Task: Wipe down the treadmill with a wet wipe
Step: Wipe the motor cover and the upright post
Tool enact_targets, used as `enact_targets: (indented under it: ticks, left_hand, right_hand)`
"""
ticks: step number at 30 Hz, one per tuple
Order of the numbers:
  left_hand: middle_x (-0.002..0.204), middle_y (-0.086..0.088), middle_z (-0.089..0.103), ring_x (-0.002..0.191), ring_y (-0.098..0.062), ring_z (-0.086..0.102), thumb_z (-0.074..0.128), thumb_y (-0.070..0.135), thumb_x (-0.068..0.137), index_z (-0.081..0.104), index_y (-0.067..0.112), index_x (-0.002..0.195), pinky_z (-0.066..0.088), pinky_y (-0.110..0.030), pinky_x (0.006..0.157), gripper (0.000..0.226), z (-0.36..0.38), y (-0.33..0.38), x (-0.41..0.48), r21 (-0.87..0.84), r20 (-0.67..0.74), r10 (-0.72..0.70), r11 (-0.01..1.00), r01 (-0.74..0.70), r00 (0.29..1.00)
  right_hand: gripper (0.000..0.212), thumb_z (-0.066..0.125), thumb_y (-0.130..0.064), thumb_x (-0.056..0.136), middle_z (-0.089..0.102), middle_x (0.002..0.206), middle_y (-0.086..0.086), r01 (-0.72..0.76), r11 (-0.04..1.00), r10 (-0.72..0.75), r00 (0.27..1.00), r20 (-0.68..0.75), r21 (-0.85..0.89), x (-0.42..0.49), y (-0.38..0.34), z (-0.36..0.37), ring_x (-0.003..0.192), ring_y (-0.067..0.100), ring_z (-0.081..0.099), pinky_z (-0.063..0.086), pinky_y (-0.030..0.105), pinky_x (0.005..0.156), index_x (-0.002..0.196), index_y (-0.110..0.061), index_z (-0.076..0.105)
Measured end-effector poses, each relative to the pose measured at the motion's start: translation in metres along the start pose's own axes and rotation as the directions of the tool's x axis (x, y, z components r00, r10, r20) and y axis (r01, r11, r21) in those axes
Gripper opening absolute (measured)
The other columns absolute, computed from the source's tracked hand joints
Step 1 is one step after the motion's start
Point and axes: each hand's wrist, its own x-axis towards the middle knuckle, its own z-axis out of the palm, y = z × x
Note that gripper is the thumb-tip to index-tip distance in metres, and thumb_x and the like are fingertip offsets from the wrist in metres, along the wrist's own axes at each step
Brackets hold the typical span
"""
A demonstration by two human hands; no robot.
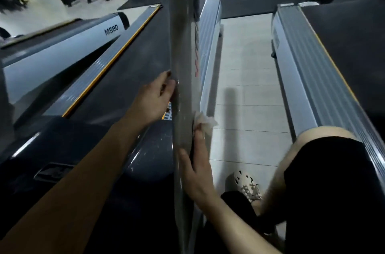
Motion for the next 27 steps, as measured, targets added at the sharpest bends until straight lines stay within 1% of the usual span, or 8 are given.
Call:
enact_targets:
  ticks: [3, 7, 11, 14, 18, 20, 24, 27]
  left_hand:
    - [0.111, 0.005, 0.076, 0.097, -0.007, 0.074, 0.045, 0.041, 0.114, 0.057, 0.031, 0.142, 0.061, -0.034, 0.083, 0.033, 0.001, -0.001, 0.005, -0.02, 0.016, 0.015, 1.0, -0.014, 1.0]
    - [0.103, 0.008, 0.075, 0.085, -0.001, 0.073, 0.047, 0.03, 0.114, 0.057, 0.028, 0.143, 0.056, -0.014, 0.063, 0.03, -0.003, 0.003, 0.007, -0.079, 0.042, 0.016, 0.997, -0.013, 0.999]
    - [0.1, 0.011, 0.072, 0.077, 0.006, 0.072, 0.047, 0.023, 0.114, 0.053, 0.03, 0.134, 0.057, -0.015, 0.058, 0.022, 0.0, 0.009, 0.005, -0.161, 0.043, -0.01, 0.987, 0.017, 0.999]
    - [0.101, 0.005, 0.073, 0.077, 0.0, 0.075, 0.048, 0.024, 0.114, 0.053, 0.028, 0.135, 0.057, -0.018, 0.054, 0.022, 0.001, 0.009, 0.003, -0.207, 0.056, -0.022, 0.978, 0.033, 0.998]
    - [0.105, -0.007, 0.075, 0.081, -0.016, 0.078, 0.049, 0.023, 0.114, 0.055, 0.025, 0.14, 0.063, -0.034, 0.056, 0.028, -0.001, 0.008, 0.003, -0.275, 0.081, -0.098, 0.954, 0.116, 0.992]
    - [0.108, -0.01, 0.074, 0.08, -0.017, 0.079, 0.05, 0.023, 0.113, 0.054, 0.025, 0.142, 0.064, -0.038, 0.057, 0.029, -0.002, 0.011, 0.002, -0.329, 0.102, -0.138, 0.93, 0.165, 0.985]
    - [0.108, -0.016, 0.071, 0.071, -0.012, 0.076, 0.051, 0.024, 0.113, 0.053, 0.019, 0.139, 0.06, -0.031, 0.051, 0.027, -0.001, 0.013, 0.004, -0.391, 0.122, -0.112, 0.908, 0.152, 0.986]
    - [0.11, -0.016, 0.071, 0.075, -0.014, 0.077, 0.052, 0.028, 0.112, 0.053, 0.021, 0.138, 0.062, -0.033, 0.054, 0.027, 0.0, 0.008, 0.006, -0.361, 0.111, -0.088, 0.925, 0.123, 0.99]
  right_hand:
    - [0.081, 0.044, -0.064, 0.101, 0.01, 0.171, -0.028, -0.016, 0.997, 0.017, 1.0, -0.013, 0.071, 0.071, -0.006, -0.011, 0.156, -0.012, 0.01, 0.015, 0.028, 0.131, 0.17, -0.034, 0.014]
    - [0.072, 0.04, -0.058, 0.107, 0.015, 0.174, -0.023, 0.024, 0.99, -0.017, 0.999, -0.048, 0.14, 0.181, -0.047, -0.029, 0.159, -0.005, 0.013, 0.011, 0.04, 0.134, 0.17, -0.033, 0.018]
    - [0.069, 0.042, -0.047, 0.111, 0.009, 0.176, -0.022, 0.094, 0.971, -0.101, 0.995, 0.02, 0.219, 0.092, 0.0, -0.015, 0.162, 0.001, 0.007, 0.013, 0.049, 0.134, 0.171, -0.035, 0.01]
    - [0.068, 0.039, -0.065, 0.107, 0.013, 0.174, -0.027, 0.049, 0.972, -0.059, 0.997, 0.04, 0.229, 0.084, 0.015, -0.012, 0.161, -0.002, 0.011, 0.015, 0.05, 0.134, 0.167, -0.047, 0.014]
    - [0.074, 0.038, -0.065, 0.105, 0.027, 0.174, -0.013, 0.084, 0.981, -0.074, 0.995, -0.063, 0.177, 0.222, -0.066, -0.03, 0.16, 0.005, 0.021, 0.02, 0.049, 0.132, 0.168, -0.029, 0.025]
    - [0.077, 0.04, -0.061, 0.106, 0.019, 0.177, -0.01, 0.071, 0.988, -0.062, 0.996, -0.065, 0.14, 0.242, -0.094, -0.035, 0.161, 0.002, 0.015, 0.013, 0.042, 0.134, 0.17, -0.024, 0.02]
    - [0.07, 0.043, -0.048, 0.11, 0.011, 0.178, -0.013, 0.19, 0.977, -0.185, 0.981, -0.055, 0.096, 0.148, -0.056, -0.024, 0.163, 0.002, 0.009, 0.013, 0.044, 0.135, 0.171, -0.025, 0.017]
    - [0.074, 0.044, -0.055, 0.109, 0.003, 0.179, -0.012, 0.164, 0.986, -0.165, 0.986, 0.023, 0.037, 0.008, 0.012, 0.002, 0.165, 0.012, 0.003, 0.012, 0.048, 0.134, 0.17, -0.029, 0.012]
